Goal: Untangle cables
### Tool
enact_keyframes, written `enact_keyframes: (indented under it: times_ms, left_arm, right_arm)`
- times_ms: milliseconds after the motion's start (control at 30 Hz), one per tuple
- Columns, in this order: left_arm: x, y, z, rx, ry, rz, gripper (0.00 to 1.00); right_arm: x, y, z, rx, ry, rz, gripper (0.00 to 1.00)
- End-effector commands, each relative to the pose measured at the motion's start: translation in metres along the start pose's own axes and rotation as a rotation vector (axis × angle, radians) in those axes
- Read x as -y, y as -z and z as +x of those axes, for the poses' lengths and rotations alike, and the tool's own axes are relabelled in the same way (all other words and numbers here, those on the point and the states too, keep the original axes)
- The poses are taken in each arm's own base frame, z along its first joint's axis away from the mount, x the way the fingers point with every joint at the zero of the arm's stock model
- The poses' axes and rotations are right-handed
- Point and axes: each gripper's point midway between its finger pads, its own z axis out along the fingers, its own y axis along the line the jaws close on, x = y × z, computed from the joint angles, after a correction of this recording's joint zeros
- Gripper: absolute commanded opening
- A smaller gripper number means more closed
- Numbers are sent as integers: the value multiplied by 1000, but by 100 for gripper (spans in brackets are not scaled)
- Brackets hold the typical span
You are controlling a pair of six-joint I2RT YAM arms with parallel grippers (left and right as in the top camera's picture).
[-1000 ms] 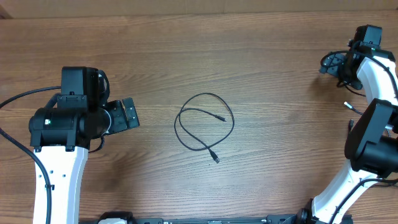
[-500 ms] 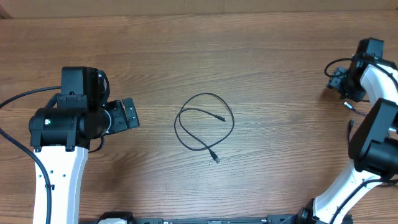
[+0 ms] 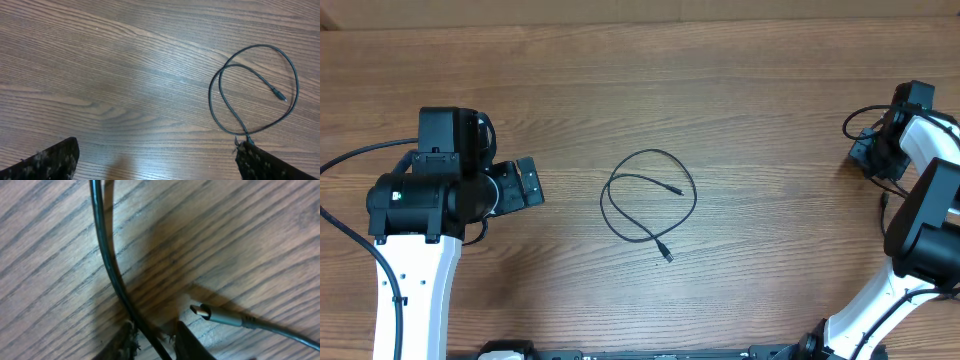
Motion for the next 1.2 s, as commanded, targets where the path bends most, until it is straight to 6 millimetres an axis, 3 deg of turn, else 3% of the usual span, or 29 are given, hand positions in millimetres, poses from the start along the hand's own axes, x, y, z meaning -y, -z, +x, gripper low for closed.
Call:
enact_keyframes:
  times_ms: [0, 300, 500, 733, 900, 967, 1067, 1167]
  left_arm:
    - [0, 0, -1, 1, -14, 1, 100]
    - [0, 0, -1, 1, -14, 2, 100]
    - [0, 0, -1, 1, -14, 1, 100]
    - [0, 0, -1, 1, -14, 1, 100]
    - [0, 0, -1, 1, -14, 2, 99]
    - [0, 0, -1, 1, -14, 1, 100]
    - [0, 0, -1, 1, -14, 1, 100]
    - [0, 0, -1, 1, -14, 1, 100]
  right_arm:
    - [13, -4, 11, -31, 2, 65, 19]
    - [60, -1, 23, -79, -124, 212, 11]
    - [110, -2, 34, -122, -348, 237, 8]
    - [153, -7, 44, -165, -564, 126, 8]
    - [162, -9, 39, -154, -661, -81, 4]
    - [159, -7, 34, -141, -647, -173, 10]
    - [146, -1, 25, -118, -606, -313, 31]
    - [143, 5, 20, -110, -589, -345, 41]
